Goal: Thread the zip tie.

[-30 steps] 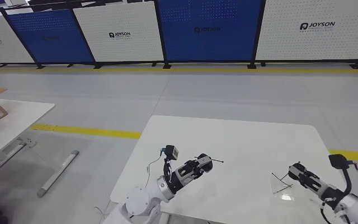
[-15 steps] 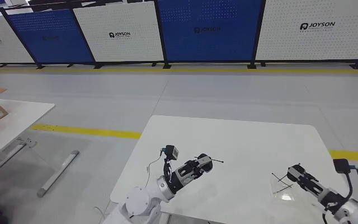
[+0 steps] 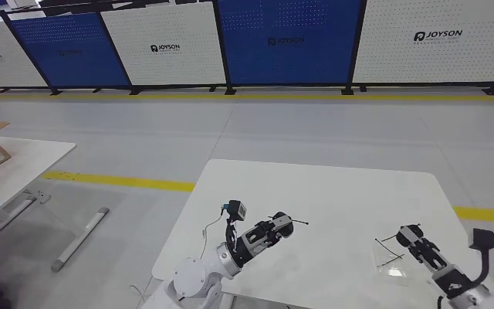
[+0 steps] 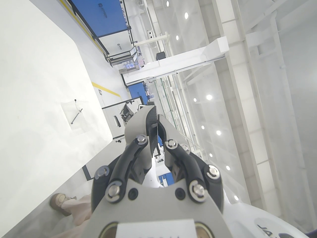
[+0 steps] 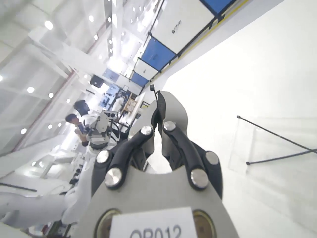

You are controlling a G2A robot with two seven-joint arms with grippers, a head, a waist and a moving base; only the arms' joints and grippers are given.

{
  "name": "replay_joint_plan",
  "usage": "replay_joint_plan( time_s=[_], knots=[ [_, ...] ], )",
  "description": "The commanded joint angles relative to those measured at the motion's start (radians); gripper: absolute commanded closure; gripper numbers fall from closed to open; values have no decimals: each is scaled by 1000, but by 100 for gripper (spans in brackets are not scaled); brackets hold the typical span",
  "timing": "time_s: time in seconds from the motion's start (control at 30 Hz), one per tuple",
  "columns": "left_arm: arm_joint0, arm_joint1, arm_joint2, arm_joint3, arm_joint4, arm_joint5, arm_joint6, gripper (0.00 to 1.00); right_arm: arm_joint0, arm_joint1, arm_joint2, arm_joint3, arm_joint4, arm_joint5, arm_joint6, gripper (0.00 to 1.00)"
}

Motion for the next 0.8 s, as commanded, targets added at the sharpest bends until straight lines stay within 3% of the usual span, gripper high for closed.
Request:
replay_joint_plan(
  time_s=[0.0,0.53,0.63,0.77],
  knots=[
    [0,0,0,0,0,0,0,100,-31,-9,-35,-24,-41,3,-98,100],
    [0,0,0,0,0,0,0,100,-31,-9,-35,-24,-41,3,-98,100],
    [-17,-1,18,-5,42,18,19,100,-31,-9,-35,-24,-41,3,-98,100],
    [-46,-5,88,9,99,54,1,100,-31,-9,-35,-24,-41,3,-98,100]
  ],
)
